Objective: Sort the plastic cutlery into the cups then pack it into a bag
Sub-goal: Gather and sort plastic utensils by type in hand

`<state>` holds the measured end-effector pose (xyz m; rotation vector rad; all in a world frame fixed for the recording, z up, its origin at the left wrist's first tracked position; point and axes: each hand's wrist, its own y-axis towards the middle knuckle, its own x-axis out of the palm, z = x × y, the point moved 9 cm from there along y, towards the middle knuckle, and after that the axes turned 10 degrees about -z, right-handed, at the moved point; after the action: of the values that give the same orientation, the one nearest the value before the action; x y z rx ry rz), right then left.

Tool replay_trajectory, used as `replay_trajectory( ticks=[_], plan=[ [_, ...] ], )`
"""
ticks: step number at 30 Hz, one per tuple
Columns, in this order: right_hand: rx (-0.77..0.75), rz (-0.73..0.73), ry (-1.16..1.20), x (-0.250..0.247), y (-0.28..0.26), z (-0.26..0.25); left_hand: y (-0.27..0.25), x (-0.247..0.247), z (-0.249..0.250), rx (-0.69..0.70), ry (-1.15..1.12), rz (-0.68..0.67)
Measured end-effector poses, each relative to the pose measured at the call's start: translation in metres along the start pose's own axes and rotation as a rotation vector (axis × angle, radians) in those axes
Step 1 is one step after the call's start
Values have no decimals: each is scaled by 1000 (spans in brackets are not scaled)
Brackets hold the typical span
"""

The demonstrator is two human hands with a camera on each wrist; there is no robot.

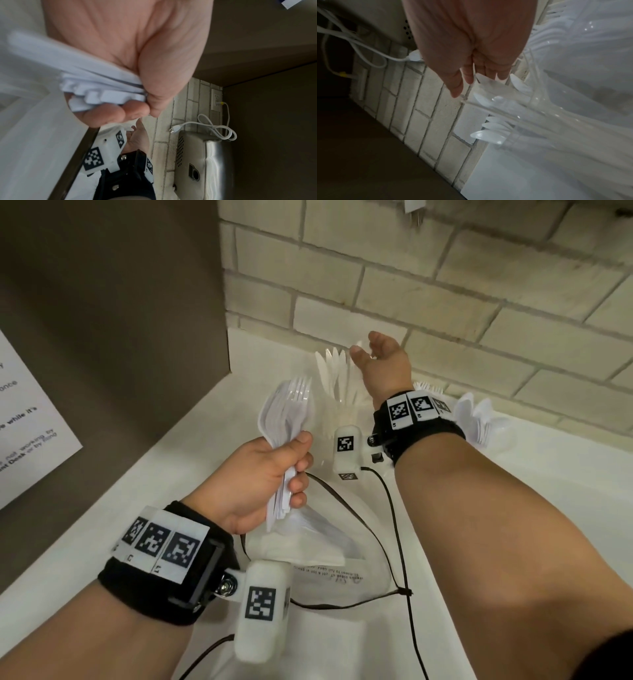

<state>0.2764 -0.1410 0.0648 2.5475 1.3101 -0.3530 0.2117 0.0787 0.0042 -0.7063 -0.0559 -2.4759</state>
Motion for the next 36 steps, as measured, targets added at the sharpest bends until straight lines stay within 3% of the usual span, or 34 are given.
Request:
replay_trajectory(
  ticks=[3,6,11,14,19,23,27,36],
  plan=[
    [-49,40,-119,-11,-12,-24,-4,7,0,-8,-28,-53],
    [-142,60,-89,-25,-42,-60,-8,17,1,-3,-72,-136],
    [-187,-296,-77,-9,-121,-88,-15,37,0,-5,-84,-250],
    [-176,-386,-95,-6,-153,-81,-20,49,-5,-26,-28,-300],
    [-211,-236,-17,-22,-174,-68,-25,67,-17,-42,11,-363],
    [-163,-217,161,-30,-185,-56,-26,72,-26,-41,-31,-379],
    [-140,-204,271,-31,-190,-50,-25,71,-30,-11,-36,-328],
    [-117,-85,285,-32,-189,-40,-22,60,-26,40,67,-194]
  ],
)
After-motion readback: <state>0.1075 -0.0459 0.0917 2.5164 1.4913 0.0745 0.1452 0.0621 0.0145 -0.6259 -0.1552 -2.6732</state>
